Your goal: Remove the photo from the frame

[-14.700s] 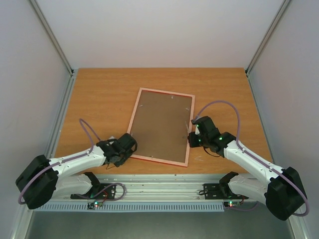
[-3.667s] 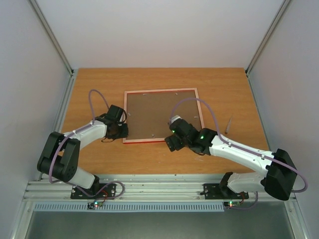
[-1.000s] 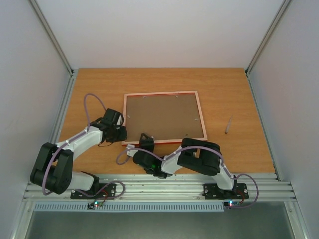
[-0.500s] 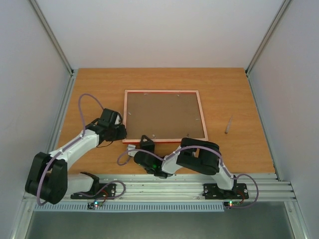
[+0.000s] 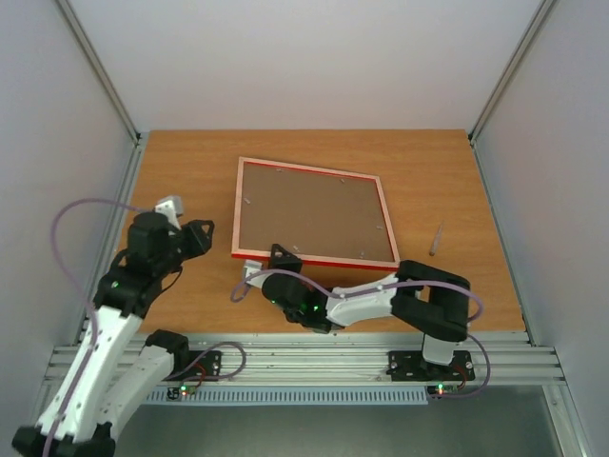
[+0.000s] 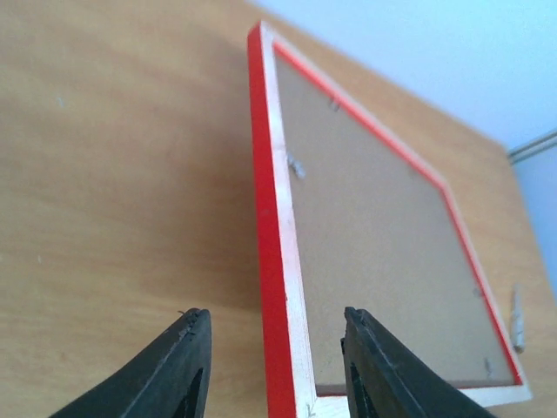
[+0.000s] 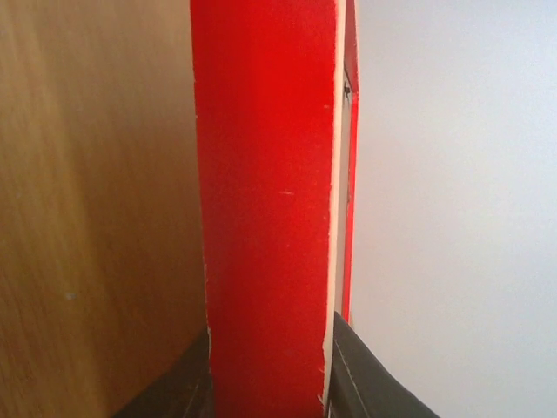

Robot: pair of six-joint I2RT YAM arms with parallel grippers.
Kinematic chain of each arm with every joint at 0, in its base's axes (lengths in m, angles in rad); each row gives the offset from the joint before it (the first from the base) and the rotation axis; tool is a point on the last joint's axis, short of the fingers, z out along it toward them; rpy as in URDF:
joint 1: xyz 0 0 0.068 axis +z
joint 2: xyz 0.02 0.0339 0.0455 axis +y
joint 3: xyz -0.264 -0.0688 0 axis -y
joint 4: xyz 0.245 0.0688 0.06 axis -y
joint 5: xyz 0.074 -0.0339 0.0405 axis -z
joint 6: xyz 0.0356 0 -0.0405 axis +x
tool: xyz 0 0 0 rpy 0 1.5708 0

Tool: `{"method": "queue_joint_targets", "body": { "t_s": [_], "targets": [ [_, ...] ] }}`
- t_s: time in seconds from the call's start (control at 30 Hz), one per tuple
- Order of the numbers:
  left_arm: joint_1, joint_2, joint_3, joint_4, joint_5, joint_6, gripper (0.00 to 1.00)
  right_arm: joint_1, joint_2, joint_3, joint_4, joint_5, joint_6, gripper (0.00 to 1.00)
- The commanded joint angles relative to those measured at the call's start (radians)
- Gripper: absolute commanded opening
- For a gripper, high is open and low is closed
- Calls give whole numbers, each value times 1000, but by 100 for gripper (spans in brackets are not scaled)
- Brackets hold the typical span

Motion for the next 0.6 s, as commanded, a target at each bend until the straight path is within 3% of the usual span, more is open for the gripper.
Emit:
{"method": "queue_joint_targets", "body": {
  "t_s": [0.0,0.4,0.57],
  "targets": [
    [6,-155,97,-138,-102,-15,44,-1,-159,82,-126,-33,159,1],
    [7,-341,176,-271,-202,-18,63,2,-259,427,-391,-171,293,1],
    [7,-370,163,-289,-209,-21,64,2,-255,574,-448,-243,406,1]
  ]
}}
